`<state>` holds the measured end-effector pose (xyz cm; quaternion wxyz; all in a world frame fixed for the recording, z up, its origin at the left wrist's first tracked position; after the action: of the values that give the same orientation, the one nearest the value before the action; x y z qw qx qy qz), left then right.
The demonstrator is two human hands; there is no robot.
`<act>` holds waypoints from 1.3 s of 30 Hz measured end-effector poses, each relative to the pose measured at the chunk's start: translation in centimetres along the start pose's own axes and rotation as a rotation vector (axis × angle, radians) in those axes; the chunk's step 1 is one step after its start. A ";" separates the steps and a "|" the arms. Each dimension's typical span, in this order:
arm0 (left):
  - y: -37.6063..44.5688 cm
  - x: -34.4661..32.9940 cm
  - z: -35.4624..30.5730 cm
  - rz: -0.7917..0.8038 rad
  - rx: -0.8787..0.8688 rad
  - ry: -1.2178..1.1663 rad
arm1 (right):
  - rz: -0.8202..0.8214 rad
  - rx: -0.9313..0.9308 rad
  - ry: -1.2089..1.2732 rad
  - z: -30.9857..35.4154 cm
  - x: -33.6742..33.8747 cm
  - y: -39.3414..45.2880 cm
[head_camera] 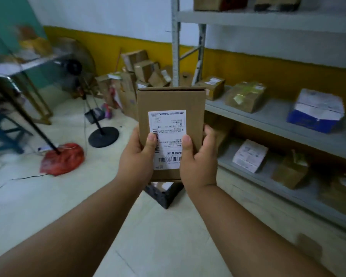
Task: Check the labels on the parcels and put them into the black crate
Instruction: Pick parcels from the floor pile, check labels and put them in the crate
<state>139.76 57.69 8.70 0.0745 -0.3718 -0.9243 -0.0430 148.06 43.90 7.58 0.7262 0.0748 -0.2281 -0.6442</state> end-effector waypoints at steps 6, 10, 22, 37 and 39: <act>3.7 9.9 -0.1 -0.027 0.041 0.037 | 0.087 0.011 0.064 4.3 -9.7 -0.8; 7.5 10.7 0.8 -0.002 0.083 -0.017 | 0.119 0.027 0.044 3.9 -12.9 1.6; 26.9 8.3 3.6 -0.059 0.096 -0.033 | 0.169 0.077 0.028 -1.9 -24.9 17.4; 47.3 6.5 11.5 -0.101 0.174 0.250 | 0.158 -0.237 -0.222 -14.2 -37.9 27.1; 50.2 6.2 12.7 -0.033 0.160 0.257 | 0.059 -0.233 -0.353 -15.2 -39.5 28.3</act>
<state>168.83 99.72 -1.53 0.2208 -0.3407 -0.9137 -0.0177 177.49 83.87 -3.69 0.6974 -0.1301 -0.2778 -0.6477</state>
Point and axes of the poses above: each hand's wrist, its own y-axis towards the middle knuckle, its own x-axis out of the back of the hand, z = x × y, the point moved 6 cm from there along y, towards the middle knuckle, and after that the axes turned 3 degrees about x, right-handed, at the moved point
